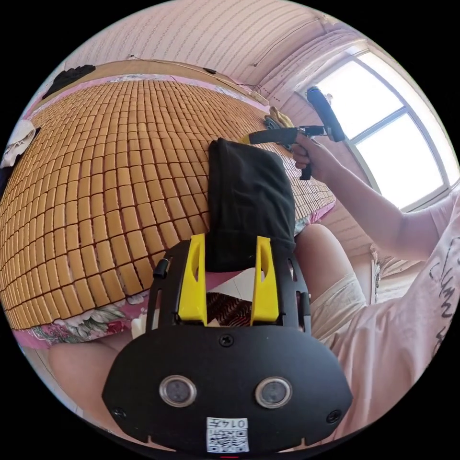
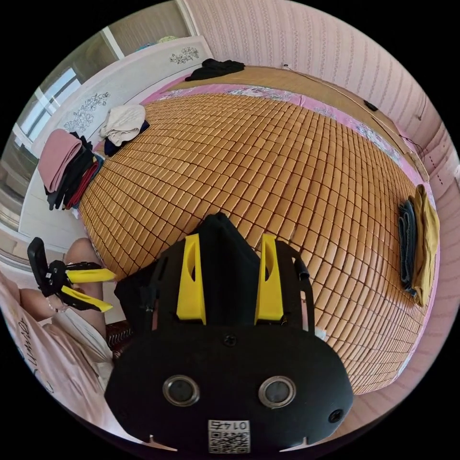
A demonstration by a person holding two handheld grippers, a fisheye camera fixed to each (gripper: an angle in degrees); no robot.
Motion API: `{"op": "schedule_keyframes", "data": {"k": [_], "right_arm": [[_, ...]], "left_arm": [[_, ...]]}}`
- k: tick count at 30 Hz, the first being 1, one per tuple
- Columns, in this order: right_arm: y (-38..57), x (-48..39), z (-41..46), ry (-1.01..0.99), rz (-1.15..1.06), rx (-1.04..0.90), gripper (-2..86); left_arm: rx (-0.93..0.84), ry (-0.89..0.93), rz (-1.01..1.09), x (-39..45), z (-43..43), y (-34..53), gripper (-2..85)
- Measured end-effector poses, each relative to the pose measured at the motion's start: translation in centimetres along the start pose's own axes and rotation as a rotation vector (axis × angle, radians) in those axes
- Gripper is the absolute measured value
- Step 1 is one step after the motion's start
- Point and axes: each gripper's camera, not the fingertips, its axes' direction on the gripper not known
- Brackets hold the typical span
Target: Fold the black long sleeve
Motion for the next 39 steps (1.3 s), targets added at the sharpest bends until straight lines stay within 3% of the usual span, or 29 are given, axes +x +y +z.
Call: {"op": "schedule_keyframes", "data": {"k": [4, 11, 16, 23, 29, 33, 36, 39], "right_arm": [[-2.4, -1.2, 4.1, -0.026, -0.052, -0.146, 13.5], [-3.6, -1.5, 4.0, -0.221, -0.11, -0.182, 5.8], [-1.9, -2.4, -2.2, -0.306, -0.177, 0.074, 4.7], [-5.4, -5.2, -8.1, -0.392, -0.298, 0.203, 3.0], [-17.8, -14.8, -11.9, -0.411, -0.639, 0.228, 2.6], [-30.5, -28.3, -13.5, -0.298, -0.921, 0.221, 3.9], [-40.7, -38.8, -12.2, -0.329, -0.847, 0.231, 10.0], [-44.8, -45.2, -8.1, -0.265, -0.735, 0.203, 11.4]], "left_arm": [[-0.069, -0.038, 0.014, -0.1, 1.1, -0.1, 10.5], [-0.118, -0.03, 0.054, 0.3, 0.3, 0.0, 3.3], [-0.001, -0.008, 0.156, 3.0, -4.5, 1.3, 1.3], [0.262, -0.011, 0.133, 3.9, -12.0, 3.6, 0.0], [0.515, -0.113, 0.041, -0.5, -18.4, 4.7, 0.1], [0.74, -0.306, -0.066, -7.4, -25.2, 4.2, 2.8], [0.788, -0.473, -0.263, -13.0, -28.3, 3.8, 7.5], [0.809, -0.474, -0.297, -14.0, -28.7, 6.1, 7.5]]}}
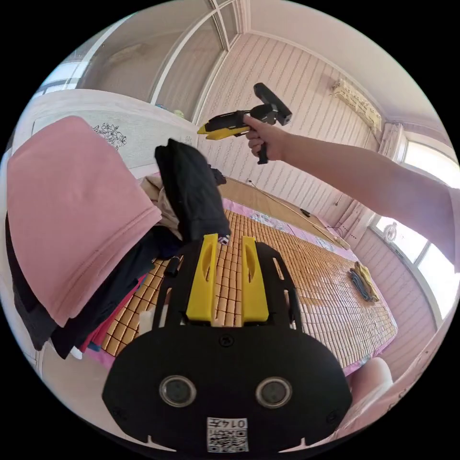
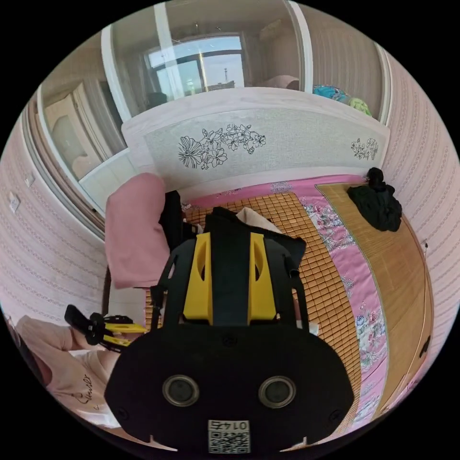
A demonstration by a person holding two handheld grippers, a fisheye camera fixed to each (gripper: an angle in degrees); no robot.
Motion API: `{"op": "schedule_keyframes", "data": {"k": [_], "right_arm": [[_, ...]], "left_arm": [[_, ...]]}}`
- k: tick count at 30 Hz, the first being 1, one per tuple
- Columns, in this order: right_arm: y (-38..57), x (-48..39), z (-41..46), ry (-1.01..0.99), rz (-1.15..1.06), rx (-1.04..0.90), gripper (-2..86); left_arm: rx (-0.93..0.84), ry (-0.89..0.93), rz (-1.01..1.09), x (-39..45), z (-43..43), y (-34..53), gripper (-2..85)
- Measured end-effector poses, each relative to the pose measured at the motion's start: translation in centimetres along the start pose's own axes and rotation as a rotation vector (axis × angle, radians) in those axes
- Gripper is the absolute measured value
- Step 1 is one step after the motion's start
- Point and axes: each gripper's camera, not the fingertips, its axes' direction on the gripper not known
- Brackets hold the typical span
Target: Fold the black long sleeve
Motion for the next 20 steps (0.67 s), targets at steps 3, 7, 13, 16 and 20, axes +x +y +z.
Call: {"op": "schedule_keyframes", "data": {"k": [3, 7, 13, 16, 20], "right_arm": [[2.4, -0.9, 3.7, 0.045, 0.043, -0.053, 11.9], [13.6, -0.9, 4.1, 0.011, 0.077, -0.176, 11.5], [33.5, -0.5, -3.9, 0.092, 0.308, -0.265, 9.9], [41.4, -0.7, -8.8, 0.154, 0.437, -0.282, 10.5], [48.6, -0.7, -14.7, 0.195, 0.607, -0.226, 11.0]], "left_arm": [[-0.06, -0.001, 0.061, 1.3, -1.0, 3.6, 6.5], [-0.143, 0.022, 0.115, 4.7, -2.0, 8.4, 6.3], [-0.21, 0.073, 0.163, 11.4, -2.5, 10.9, 6.5], [-0.193, 0.134, 0.163, 14.8, -2.2, 10.8, 6.5], [-0.189, 0.183, 0.228, 19.8, -1.0, 10.4, 6.6]]}}
